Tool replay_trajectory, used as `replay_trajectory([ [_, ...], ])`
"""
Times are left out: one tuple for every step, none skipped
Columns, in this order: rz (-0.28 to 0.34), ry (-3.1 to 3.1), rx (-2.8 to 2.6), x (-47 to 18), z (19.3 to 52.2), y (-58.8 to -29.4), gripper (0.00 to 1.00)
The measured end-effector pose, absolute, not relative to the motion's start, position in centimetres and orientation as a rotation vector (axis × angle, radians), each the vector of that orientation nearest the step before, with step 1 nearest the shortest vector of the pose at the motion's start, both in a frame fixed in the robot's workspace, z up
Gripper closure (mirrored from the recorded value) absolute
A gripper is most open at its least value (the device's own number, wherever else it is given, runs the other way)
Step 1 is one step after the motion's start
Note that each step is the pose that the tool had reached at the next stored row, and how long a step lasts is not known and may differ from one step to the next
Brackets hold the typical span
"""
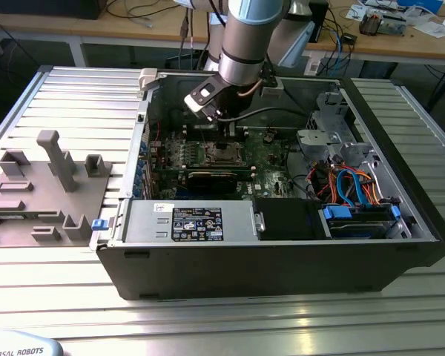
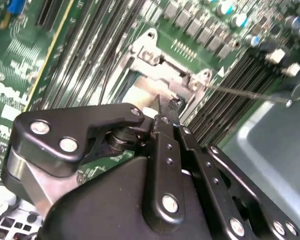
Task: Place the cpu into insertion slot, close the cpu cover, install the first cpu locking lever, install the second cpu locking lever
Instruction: 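Close the cpu cover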
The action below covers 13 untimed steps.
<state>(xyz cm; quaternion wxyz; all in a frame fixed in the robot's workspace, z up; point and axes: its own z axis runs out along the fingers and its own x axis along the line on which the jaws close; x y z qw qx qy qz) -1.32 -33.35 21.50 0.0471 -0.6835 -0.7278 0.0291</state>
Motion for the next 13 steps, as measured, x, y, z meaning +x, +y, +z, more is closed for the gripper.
replay_trajectory([
  [0.092, -2.218, -2.084, -1.0, 21.5, -33.4, 0.89],
  [0.098, -2.216, -2.081, -0.6, 21.6, -33.3, 0.89],
  [0.099, -2.215, -2.080, -0.5, 21.7, -33.3, 0.89],
  [0.100, -2.214, -2.080, -0.4, 21.8, -33.3, 0.89],
  [0.100, -2.214, -2.079, -0.4, 22.1, -33.3, 0.89],
  [0.100, -2.214, -2.080, -0.4, 22.6, -33.3, 0.89],
  [0.100, -2.214, -2.080, -0.4, 22.9, -33.3, 0.89],
  [0.100, -2.214, -2.080, -0.4, 23.4, -33.3, 0.89],
  [0.100, -2.214, -2.080, -0.4, 23.7, -33.3, 0.89],
  [0.100, -2.214, -2.080, -0.4, 24.0, -33.3, 0.89],
  [0.100, -2.214, -2.080, -0.4, 24.2, -33.3, 0.89],
  [0.100, -2.214, -2.080, -0.4, 24.5, -33.3, 0.89],
  [0.100, -2.214, -2.080, -0.4, 24.9, -33.3, 0.89],
])
